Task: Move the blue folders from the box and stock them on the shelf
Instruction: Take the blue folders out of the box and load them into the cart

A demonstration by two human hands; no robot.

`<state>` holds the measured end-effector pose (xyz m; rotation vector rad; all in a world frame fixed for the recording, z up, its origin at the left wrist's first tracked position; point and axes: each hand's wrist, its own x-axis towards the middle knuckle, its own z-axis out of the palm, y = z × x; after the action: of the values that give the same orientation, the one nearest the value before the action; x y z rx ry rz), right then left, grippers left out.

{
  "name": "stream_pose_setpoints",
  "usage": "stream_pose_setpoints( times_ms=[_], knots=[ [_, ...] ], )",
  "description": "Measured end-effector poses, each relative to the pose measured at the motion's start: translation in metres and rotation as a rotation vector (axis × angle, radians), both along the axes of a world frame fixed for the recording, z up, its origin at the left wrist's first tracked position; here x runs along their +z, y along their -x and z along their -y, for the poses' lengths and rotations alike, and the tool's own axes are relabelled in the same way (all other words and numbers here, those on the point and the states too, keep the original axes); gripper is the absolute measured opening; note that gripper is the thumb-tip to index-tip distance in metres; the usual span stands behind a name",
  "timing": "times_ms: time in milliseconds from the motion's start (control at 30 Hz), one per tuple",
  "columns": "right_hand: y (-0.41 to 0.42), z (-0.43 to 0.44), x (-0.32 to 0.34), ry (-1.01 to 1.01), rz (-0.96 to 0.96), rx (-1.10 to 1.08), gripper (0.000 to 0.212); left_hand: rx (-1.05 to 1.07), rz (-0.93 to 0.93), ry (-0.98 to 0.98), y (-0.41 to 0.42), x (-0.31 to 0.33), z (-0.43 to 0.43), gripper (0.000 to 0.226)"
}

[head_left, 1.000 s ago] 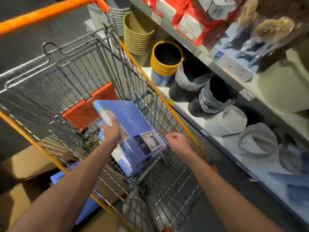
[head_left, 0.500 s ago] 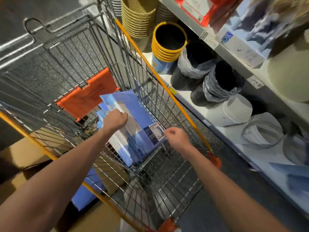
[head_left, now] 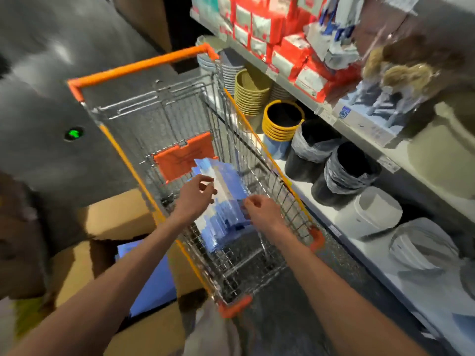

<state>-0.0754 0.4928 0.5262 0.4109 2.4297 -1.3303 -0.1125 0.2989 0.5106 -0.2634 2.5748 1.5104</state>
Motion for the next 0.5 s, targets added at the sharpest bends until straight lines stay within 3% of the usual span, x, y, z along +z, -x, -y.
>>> stream_pose_setpoints(
  times_ms=[233,500],
  knots=[
    [-0.111,0.074,0.031,0.142,-0.063,0.2,0.03,0.156,0.001,-0.02,-0.185,0.044,0.04,0.017],
    [-0.196,0.16,0.015,0.14,0.025,0.434,0.034,0.457,0.142,0.051,-0.324,0.013,0.115,0.019]
  ],
)
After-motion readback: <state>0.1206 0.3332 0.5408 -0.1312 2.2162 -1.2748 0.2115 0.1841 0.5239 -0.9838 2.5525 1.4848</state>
